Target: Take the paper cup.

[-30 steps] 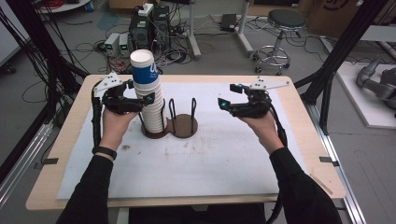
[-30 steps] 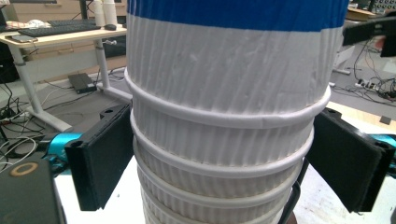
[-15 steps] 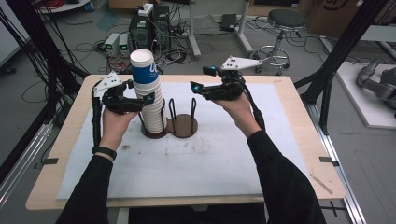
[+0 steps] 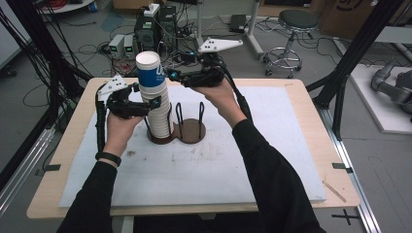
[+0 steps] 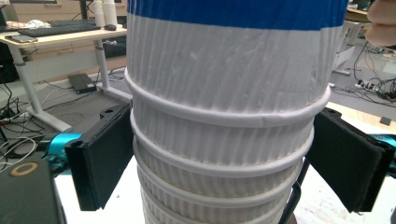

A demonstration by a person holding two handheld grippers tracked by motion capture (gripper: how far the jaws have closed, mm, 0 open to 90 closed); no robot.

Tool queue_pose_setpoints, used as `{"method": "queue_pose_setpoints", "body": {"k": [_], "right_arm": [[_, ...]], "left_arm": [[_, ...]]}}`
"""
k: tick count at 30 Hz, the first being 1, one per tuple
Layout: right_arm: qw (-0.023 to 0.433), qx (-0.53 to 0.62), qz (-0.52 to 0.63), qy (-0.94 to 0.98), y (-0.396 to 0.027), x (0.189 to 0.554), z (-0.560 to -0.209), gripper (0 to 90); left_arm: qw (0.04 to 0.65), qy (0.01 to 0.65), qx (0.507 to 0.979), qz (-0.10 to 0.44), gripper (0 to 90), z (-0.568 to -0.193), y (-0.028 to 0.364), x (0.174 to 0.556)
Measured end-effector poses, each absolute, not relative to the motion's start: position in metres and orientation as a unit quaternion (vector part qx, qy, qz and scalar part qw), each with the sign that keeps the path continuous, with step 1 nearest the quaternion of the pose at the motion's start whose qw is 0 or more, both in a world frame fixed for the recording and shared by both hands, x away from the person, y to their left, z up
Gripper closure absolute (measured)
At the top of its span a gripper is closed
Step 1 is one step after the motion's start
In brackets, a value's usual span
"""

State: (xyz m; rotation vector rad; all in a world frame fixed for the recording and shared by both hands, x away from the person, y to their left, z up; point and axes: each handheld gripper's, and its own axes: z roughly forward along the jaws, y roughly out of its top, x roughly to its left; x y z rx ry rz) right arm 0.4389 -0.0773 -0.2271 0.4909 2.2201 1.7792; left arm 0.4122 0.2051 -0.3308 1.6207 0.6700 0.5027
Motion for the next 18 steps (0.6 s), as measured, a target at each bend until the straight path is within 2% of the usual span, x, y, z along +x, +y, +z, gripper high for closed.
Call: {"method": "queue_pose_setpoints", "body": {"k": [8, 18], "right_arm": [[0.113, 0.158, 0.608, 0.770, -0.040, 0.444, -0.217, 22.1], [0.100, 0.183, 0.604, 0.769, -0.024, 0.453, -0.216, 22.4]], "left_arm": [[0.613, 0.289, 0.702, 0.218, 11.6, -0.331, 0.205, 0.413], [0.612, 0.290, 0.702, 0.218, 11.6, -0.331, 0.205, 0.412]]}}
